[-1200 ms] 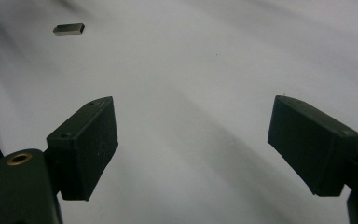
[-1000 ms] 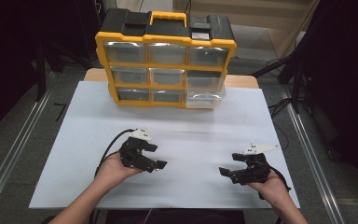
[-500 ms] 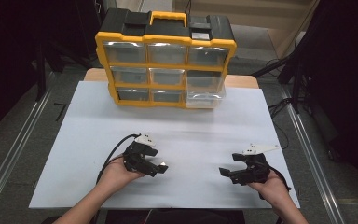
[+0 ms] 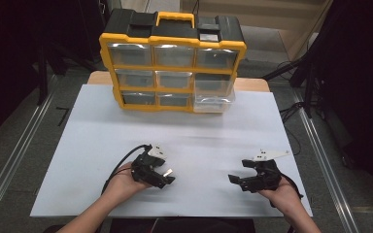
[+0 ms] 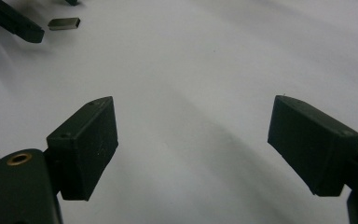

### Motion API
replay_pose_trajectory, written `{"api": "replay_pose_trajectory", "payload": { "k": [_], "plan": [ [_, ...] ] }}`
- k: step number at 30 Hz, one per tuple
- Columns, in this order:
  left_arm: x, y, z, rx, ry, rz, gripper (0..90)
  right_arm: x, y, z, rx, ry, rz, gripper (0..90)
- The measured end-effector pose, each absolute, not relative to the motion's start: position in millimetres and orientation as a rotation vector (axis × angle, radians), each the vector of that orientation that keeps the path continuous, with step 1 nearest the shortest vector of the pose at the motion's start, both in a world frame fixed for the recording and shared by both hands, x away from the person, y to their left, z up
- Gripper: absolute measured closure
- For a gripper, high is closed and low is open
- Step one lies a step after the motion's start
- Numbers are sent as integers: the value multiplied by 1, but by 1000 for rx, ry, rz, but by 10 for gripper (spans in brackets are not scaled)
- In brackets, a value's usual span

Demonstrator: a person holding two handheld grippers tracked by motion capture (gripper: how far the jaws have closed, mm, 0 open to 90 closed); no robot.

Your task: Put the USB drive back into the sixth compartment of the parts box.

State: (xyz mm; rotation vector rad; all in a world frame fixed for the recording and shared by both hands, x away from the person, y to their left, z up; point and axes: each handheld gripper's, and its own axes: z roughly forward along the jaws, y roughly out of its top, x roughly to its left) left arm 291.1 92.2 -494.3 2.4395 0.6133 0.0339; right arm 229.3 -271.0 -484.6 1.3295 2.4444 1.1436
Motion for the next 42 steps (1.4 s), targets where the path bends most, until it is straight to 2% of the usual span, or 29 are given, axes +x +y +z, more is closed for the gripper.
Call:
{"api": "replay_pose_trajectory", "payload": {
  "k": [6, 7, 12, 15, 22, 24, 26, 28, 33, 42],
  "plan": [
    [286, 90, -495, 2465, 593, 117, 338, 229, -271, -485, 1333, 2445, 1138, 141],
    [284, 89, -495, 2478, 575, 162, 347, 229, -271, -485, 1332, 2447, 1136, 141],
    [281, 87, -495, 2486, 582, 189, 374, 229, -271, -485, 1328, 2444, 1138, 141],
    [280, 87, -493, 2489, 591, 197, 460, 229, -271, -485, 1327, 2446, 1136, 141],
    [277, 84, -492, 2492, 603, 196, 584, 229, -270, -485, 1318, 2460, 1137, 141],
    [277, 84, -491, 2491, 615, 193, 671, 229, -270, -485, 1320, 2460, 1138, 141],
    [279, 86, -491, 2486, 619, 178, 704, 228, -270, -485, 1319, 2461, 1139, 141],
    [284, 89, -491, 2474, 636, 141, 796, 229, -270, -485, 1320, 2461, 1137, 141],
    [291, 94, -491, 2444, 663, 49, 798, 229, -270, -485, 1321, 2461, 1140, 141],
    [299, 106, -481, 2379, 699, 16, 799, 228, -270, -485, 1314, 2466, 1138, 141]
  ]
}}
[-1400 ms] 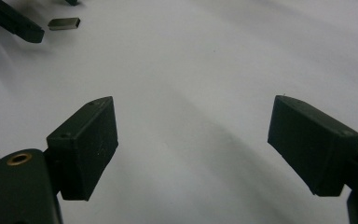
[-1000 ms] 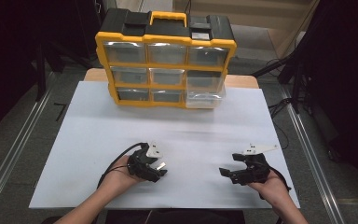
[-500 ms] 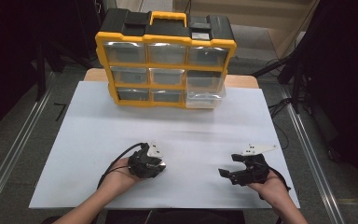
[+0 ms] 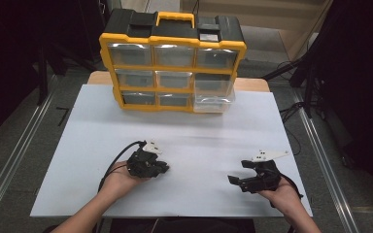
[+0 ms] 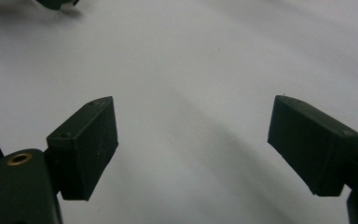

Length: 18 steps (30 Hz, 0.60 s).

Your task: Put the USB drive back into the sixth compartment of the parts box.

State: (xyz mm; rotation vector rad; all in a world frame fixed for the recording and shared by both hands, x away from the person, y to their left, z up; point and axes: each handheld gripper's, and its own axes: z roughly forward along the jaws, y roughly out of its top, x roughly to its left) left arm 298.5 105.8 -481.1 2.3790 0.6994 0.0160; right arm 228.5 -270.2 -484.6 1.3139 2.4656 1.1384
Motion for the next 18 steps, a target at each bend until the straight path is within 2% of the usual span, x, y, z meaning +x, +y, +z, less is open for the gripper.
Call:
{"api": "replay_pose_trajectory", "payload": {
  "k": [18],
  "plan": [
    [306, 113, -465, 2337, 689, -65, 800, 229, -270, -485, 1312, 2466, 1141, 141]
  ]
}}
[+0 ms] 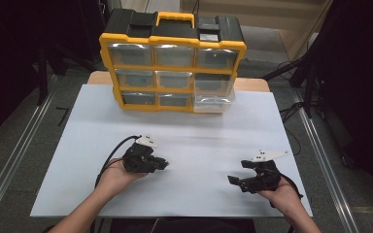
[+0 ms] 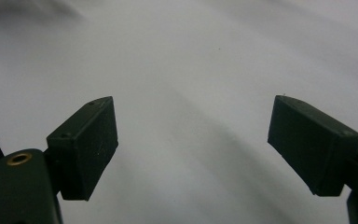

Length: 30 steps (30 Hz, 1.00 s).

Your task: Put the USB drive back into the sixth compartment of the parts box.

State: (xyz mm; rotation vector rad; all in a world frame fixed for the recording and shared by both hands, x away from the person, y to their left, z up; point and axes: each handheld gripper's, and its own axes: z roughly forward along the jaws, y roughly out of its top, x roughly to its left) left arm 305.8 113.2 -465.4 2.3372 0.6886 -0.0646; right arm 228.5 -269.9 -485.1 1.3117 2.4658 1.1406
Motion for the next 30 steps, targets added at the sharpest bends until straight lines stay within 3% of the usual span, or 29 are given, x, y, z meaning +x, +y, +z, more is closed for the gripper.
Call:
{"api": "replay_pose_trajectory", "payload": {
  "k": [30],
  "plan": [
    [333, 101, -428, 2348, 591, -172, 799, 230, -271, -486, 1323, 2461, 1149, 141]
  ]
}}
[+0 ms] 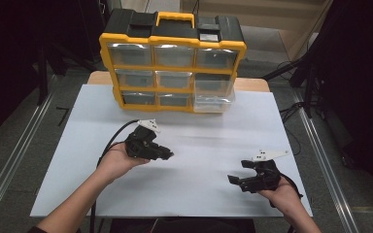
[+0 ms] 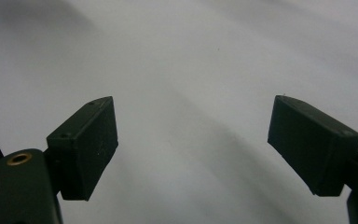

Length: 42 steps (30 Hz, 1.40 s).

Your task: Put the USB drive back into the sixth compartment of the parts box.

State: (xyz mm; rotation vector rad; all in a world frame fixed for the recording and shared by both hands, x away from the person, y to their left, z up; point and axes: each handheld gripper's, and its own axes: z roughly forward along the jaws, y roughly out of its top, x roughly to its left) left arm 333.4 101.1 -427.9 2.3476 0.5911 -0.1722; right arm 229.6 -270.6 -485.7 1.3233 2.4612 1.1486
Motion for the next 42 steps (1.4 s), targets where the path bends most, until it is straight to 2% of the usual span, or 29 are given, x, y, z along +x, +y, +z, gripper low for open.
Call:
{"api": "replay_pose_trajectory", "payload": {
  "k": [42],
  "plan": [
    [366, 58, -360, 2380, 411, -185, 799, 232, -270, -488, 1358, 2445, 1138, 141]
  ]
}}
